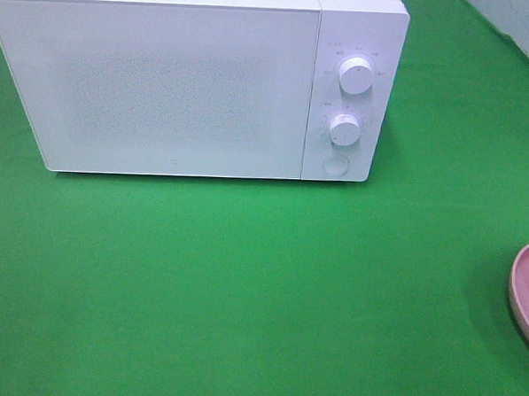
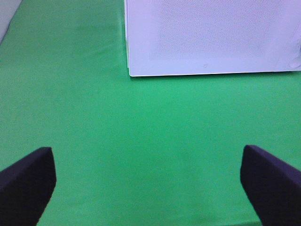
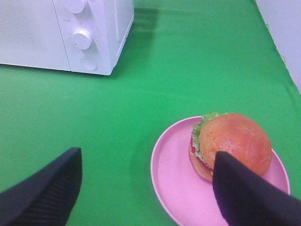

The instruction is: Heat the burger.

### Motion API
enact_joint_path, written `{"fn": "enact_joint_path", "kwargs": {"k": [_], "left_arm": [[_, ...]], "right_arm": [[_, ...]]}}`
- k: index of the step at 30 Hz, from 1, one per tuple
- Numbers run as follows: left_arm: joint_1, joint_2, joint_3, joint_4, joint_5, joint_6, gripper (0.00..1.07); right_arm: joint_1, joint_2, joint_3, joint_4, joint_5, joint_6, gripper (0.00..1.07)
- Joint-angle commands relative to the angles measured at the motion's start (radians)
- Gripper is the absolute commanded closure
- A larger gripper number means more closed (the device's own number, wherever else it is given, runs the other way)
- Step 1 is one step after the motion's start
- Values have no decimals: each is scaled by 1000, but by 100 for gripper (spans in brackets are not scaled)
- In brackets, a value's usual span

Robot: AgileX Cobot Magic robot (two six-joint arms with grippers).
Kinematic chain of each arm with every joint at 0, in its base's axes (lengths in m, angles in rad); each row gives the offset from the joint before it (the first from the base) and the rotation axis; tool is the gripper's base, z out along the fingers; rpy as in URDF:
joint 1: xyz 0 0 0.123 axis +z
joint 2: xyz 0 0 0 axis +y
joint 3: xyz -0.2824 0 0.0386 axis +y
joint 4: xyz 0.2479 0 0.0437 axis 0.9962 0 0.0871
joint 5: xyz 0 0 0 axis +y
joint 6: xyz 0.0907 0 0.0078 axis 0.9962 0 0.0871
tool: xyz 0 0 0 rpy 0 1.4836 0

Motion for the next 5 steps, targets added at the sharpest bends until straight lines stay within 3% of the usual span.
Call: {"fn": "enact_joint_path", "kwargs": {"k": [1, 5], "left_arm": [[1, -24, 1, -6, -9, -5, 6], [1, -24, 1, -9, -9, -5, 6]], "right_arm": [[-7, -24, 1, 3, -12, -6, 33], [-7, -24, 1, 3, -12, -6, 33]]}}
